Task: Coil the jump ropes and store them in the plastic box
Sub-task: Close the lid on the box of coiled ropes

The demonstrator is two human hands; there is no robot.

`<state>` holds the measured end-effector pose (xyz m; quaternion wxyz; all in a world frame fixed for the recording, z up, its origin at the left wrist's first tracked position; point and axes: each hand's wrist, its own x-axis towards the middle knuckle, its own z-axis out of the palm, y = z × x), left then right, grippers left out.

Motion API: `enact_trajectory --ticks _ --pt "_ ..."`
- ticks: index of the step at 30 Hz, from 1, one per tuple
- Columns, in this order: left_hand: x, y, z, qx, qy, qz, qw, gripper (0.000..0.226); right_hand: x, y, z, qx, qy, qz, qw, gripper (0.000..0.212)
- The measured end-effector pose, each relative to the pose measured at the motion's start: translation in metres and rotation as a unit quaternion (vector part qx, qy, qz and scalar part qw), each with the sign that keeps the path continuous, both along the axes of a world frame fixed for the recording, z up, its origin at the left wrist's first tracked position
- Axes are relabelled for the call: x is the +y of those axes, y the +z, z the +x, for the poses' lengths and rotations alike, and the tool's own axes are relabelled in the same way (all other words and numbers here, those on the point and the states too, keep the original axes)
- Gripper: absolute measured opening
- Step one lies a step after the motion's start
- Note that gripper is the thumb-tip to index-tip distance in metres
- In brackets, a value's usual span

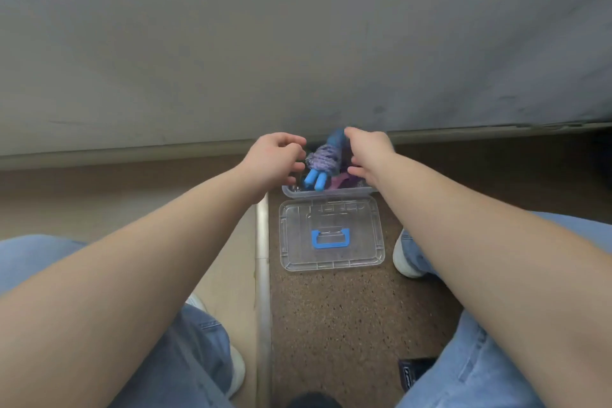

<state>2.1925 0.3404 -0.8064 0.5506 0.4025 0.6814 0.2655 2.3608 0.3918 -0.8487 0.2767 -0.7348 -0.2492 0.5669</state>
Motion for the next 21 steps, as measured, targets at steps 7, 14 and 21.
enact_trajectory --ticks 7,14,21 --pt "-0.014 -0.062 0.004 0.002 0.025 -0.058 0.998 0.025 -0.025 -0.045 0.017 -0.113 0.149 -0.048 0.981 0.020" --pt "-0.040 -0.138 0.001 0.012 0.033 -0.167 0.985 0.027 -0.068 -0.106 0.038 -0.148 0.490 -0.256 0.820 0.027" --pt "-0.049 -0.196 -0.008 0.147 -0.026 -0.211 0.966 0.052 -0.061 -0.164 0.062 -0.324 0.375 -0.146 0.856 0.058"
